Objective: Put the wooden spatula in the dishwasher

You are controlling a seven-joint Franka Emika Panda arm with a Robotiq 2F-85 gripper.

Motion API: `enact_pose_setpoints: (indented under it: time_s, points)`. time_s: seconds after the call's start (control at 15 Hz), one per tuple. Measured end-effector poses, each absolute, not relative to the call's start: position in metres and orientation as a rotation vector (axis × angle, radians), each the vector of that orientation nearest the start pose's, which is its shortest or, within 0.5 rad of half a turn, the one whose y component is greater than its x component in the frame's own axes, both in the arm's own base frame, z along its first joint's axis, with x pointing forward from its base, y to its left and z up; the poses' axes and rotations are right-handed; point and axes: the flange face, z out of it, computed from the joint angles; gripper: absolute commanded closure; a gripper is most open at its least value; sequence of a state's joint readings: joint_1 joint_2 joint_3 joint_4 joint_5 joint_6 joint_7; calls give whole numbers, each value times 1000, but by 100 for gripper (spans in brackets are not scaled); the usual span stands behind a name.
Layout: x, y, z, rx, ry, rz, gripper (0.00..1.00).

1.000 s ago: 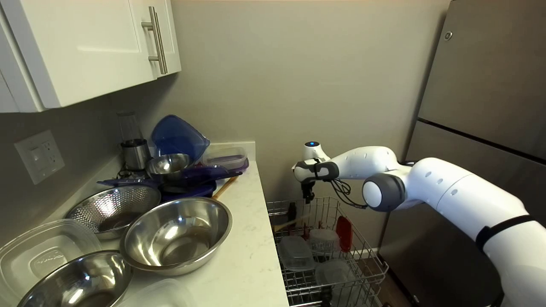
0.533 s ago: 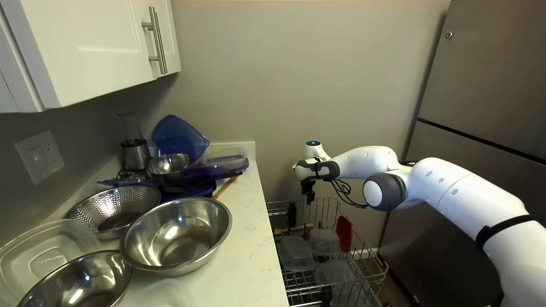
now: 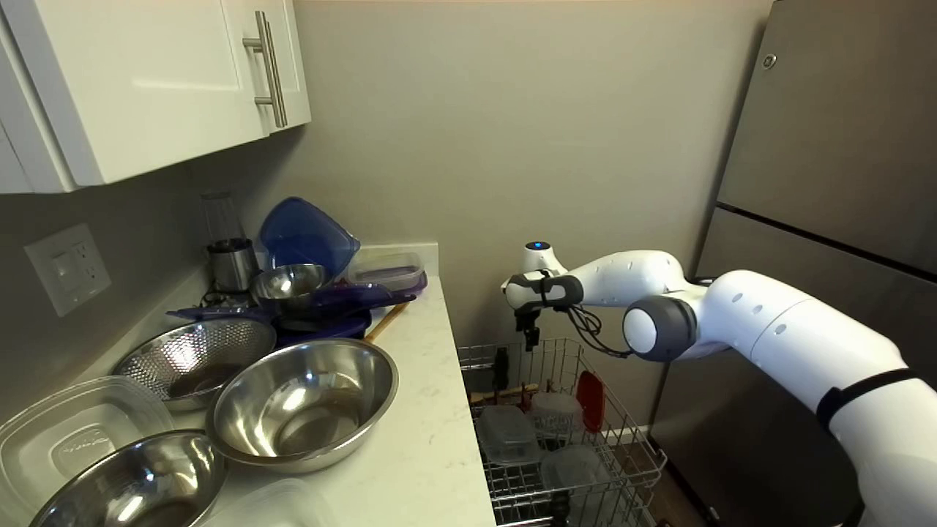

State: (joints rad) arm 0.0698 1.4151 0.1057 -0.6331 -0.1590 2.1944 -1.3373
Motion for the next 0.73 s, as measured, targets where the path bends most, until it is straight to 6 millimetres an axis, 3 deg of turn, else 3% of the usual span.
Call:
enact_pose_setpoints:
  time_s: [0.73]
  points:
    - [801, 101, 110, -2356, -2224, -167, 0]
